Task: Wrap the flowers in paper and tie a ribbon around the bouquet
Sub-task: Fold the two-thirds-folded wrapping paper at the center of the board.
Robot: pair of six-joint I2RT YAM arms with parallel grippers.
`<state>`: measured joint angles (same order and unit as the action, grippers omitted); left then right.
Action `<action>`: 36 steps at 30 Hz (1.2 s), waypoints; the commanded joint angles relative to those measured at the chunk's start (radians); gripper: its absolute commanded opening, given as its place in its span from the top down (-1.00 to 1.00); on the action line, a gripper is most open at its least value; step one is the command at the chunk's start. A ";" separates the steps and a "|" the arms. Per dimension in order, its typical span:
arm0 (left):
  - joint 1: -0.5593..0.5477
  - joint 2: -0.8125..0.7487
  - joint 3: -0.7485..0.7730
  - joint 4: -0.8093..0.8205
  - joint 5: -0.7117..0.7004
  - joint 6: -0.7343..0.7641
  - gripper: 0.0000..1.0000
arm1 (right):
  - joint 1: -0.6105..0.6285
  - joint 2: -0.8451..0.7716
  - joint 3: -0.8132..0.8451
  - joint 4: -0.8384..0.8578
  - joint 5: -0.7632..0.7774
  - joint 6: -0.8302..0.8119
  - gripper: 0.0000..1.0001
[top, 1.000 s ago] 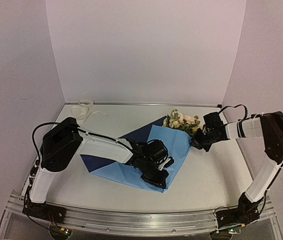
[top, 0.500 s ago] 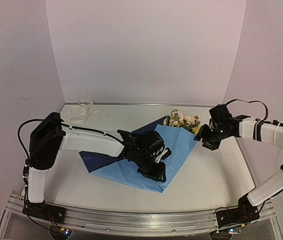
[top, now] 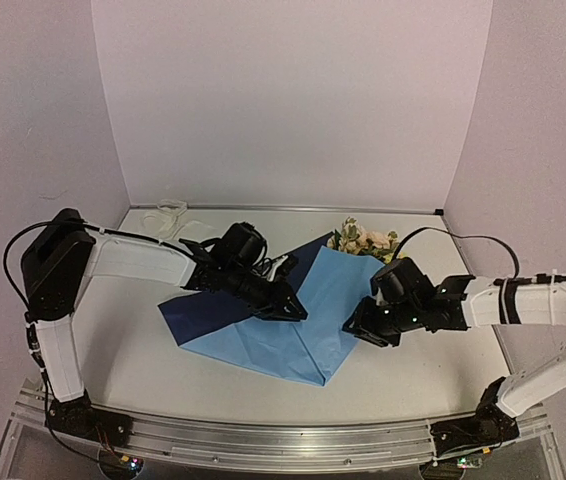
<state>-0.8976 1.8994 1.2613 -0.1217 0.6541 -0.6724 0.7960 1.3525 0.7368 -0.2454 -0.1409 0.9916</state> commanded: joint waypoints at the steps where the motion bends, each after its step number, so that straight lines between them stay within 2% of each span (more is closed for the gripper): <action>1: 0.022 -0.074 -0.085 0.117 0.078 -0.059 0.57 | 0.119 0.089 0.022 0.177 0.027 0.057 0.35; 8: 0.044 -0.164 -0.271 0.188 0.002 -0.172 0.47 | 0.230 0.238 0.069 0.191 0.059 0.090 0.39; 15: 0.086 -0.227 -0.393 0.205 -0.032 -0.249 0.43 | 0.279 0.241 0.007 0.190 0.085 0.129 0.39; 22: 0.237 -0.519 -0.617 0.060 -0.177 -0.322 0.34 | 0.317 0.280 0.005 0.182 0.048 0.132 0.37; 27: 0.292 -0.689 -0.721 -0.077 -0.278 -0.353 0.25 | 0.328 0.308 0.008 0.160 0.037 0.128 0.37; 33: 0.322 -0.793 -0.821 -0.139 -0.299 -0.383 0.08 | 0.335 0.323 -0.014 0.143 0.028 0.138 0.36; 36: 0.321 -0.839 -0.872 -0.115 -0.280 -0.415 0.00 | 0.335 0.321 -0.015 0.136 0.033 0.131 0.35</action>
<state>-0.5789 1.1202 0.4353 -0.2194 0.3843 -1.0419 1.1217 1.6447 0.7429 -0.0624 -0.1009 1.1206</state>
